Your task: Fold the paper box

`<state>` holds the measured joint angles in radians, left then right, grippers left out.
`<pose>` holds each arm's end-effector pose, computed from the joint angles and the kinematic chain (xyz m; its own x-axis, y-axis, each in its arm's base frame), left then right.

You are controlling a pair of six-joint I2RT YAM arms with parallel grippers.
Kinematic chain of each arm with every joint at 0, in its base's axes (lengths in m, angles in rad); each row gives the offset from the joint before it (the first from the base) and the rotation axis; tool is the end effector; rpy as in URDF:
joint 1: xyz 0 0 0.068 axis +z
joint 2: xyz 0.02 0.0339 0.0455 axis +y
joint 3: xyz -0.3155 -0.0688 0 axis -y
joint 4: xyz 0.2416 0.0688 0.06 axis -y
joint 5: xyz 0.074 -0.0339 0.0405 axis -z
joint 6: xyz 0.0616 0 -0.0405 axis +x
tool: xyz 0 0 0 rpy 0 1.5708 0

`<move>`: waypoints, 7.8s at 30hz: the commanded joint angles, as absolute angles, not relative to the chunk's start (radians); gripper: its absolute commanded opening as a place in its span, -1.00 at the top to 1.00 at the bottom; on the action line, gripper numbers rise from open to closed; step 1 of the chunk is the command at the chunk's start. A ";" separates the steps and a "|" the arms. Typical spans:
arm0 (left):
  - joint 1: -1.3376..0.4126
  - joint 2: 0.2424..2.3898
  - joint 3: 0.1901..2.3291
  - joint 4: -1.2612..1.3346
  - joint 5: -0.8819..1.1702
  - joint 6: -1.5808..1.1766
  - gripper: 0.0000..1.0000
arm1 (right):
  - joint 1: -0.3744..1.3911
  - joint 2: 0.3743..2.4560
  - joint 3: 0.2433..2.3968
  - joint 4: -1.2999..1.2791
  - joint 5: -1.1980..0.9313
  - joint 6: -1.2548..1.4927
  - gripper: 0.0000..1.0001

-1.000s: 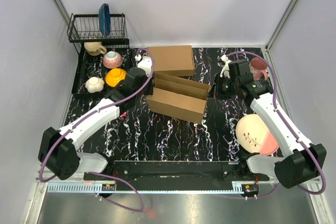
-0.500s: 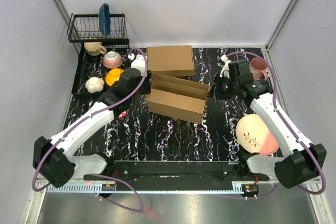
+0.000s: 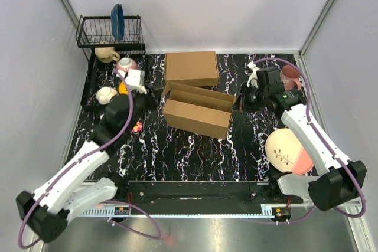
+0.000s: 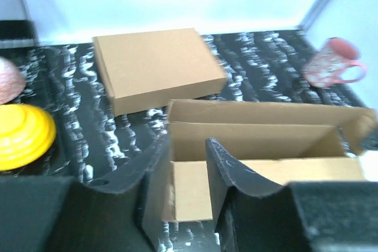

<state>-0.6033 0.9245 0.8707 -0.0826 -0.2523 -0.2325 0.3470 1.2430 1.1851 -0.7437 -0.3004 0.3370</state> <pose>0.1791 -0.1047 0.3941 -0.1886 -0.1410 -0.9719 0.3106 0.9303 -0.1952 0.2341 0.1040 0.3627 -0.8091 0.0433 -0.5861 -0.2658 0.8625 0.4306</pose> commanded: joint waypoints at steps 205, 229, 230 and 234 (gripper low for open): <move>-0.222 1.382 0.920 0.304 0.169 -0.224 0.38 | 0.497 1.401 1.104 -0.664 -0.022 0.376 1.00; -0.222 1.302 1.063 0.104 0.261 -0.310 0.97 | 0.537 1.427 1.111 -0.680 0.092 0.350 1.00; -0.221 1.302 1.069 0.095 0.262 -0.313 0.97 | 0.537 1.425 1.111 -0.678 0.094 0.348 1.00; -0.221 1.296 1.078 0.080 0.270 -0.318 0.98 | 0.541 1.427 1.114 -0.683 0.100 0.347 1.00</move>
<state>-0.2306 1.3495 1.0080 0.0307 0.2611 -0.2905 0.5304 1.3621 1.1561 -0.4923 0.0132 0.3996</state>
